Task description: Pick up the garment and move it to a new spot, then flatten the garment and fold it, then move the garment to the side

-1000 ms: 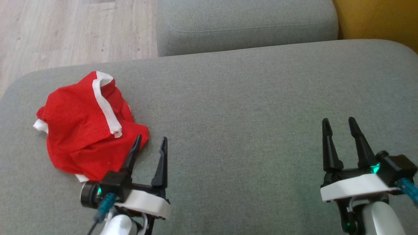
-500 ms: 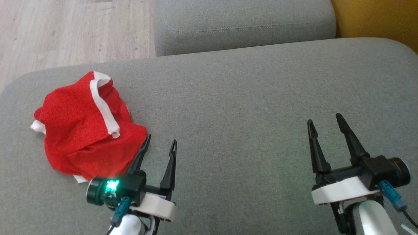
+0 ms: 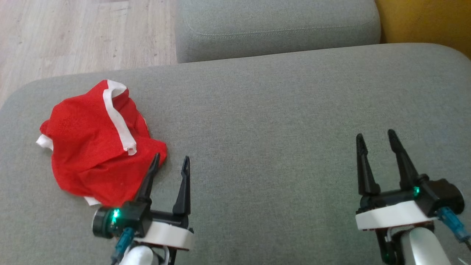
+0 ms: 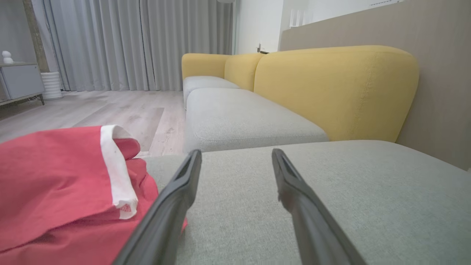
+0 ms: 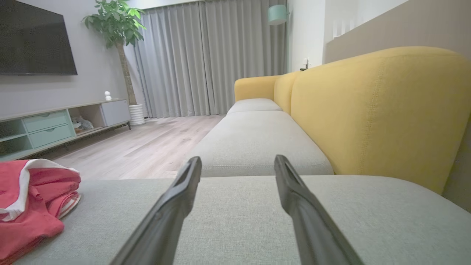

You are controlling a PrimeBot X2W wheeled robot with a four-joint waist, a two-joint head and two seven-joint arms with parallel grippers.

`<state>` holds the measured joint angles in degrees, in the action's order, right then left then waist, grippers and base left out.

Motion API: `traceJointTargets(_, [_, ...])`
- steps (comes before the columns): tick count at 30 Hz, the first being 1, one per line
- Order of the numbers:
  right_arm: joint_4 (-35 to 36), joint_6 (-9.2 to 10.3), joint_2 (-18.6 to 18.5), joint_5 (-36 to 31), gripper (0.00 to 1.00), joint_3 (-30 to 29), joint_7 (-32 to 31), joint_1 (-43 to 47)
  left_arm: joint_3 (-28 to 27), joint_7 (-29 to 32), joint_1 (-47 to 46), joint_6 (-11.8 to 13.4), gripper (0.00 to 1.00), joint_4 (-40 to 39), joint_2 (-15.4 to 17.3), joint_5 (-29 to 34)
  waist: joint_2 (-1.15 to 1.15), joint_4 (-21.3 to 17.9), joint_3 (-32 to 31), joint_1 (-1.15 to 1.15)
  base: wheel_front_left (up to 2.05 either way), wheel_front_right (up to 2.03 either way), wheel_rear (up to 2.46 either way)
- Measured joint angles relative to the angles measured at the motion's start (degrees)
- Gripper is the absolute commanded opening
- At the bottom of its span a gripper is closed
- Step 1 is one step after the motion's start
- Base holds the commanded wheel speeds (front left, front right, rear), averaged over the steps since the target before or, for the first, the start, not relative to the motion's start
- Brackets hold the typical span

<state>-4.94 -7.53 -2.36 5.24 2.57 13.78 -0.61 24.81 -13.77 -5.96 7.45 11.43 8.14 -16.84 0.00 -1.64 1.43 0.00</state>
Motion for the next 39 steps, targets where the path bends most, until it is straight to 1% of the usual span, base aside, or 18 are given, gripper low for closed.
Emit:
traceJointTargets(1, [0.0,0.0,0.0,0.0,1.0,0.0,0.0,0.0,0.0,0.0,0.0,0.0,1.0,0.0,0.0,0.0,0.0,0.0,0.0,0.0,0.0,0.0,0.0])
traceJointTargets(5, [-1.82,0.0,0.0,-0.43,1.0,0.79,0.59,0.01,-0.6,-0.6,1.3,-1.99,1.0,3.54,-0.91,0.92,0.0,0.0,-0.18,0.0,0.0,0.0,0.0])
traceJointTargets(9, [-3.36,0.0,0.0,-0.01,1.0,0.9,0.59,0.01,-2.21,-0.6,1.64,-2.96,1.0,4.01,-2.02,0.51,0.0,0.03,-0.19,0.0,0.0,0.0,0.0])
traceJointTargets(11, [-3.71,0.0,0.0,0.41,1.0,0.89,0.59,0.01,-2.96,-0.6,1.64,-3.0,1.0,3.55,-2.32,0.82,0.0,0.09,-0.15,0.0,0.0,0.0,0.0])
traceJointTargets(14, [-4.2,0.0,0.0,0.41,1.0,1.01,0.59,-0.01,-4.05,-0.62,1.6,-3.97,1.0,3.3,-3.03,1.27,0.0,0.15,-0.28,0.0,0.0,0.0,0.0])
traceJointTargets(21, [-4.28,0.0,0.0,0.82,1.0,1.08,0.59,-0.01,-4.92,-0.64,1.62,-5.02,1.0,4.48,-3.8,2.29,0.0,0.96,-0.52,0.0,0.0,0.0,0.0])
traceJointTargets(25, [-4.43,0.0,-0.01,0.86,1.0,1.55,0.59,0.01,-5.64,-0.68,1.64,-5.12,1.0,5.02,-4.07,3.02,0.0,2.61,-0.66,0.0,0.0,0.0,0.0])
traceJointTargets(32, [-5.17,0.0,-0.03,2.18,1.0,4.81,0.59,0.16,-8.21,-0.68,1.94,-5.11,1.0,5.61,-4.08,3.88,0.0,7.06,-1.78,0.0,0.0,0.0,0.0])
traceJointTargets(39, [-5.47,0.0,-0.04,3.55,1.0,8.43,0.59,0.49,-9.56,-0.68,4.08,-5.12,1.0,6.04,-3.94,4.15,0.0,11.55,-3.15,0.0,0.0,0.0,0.0])
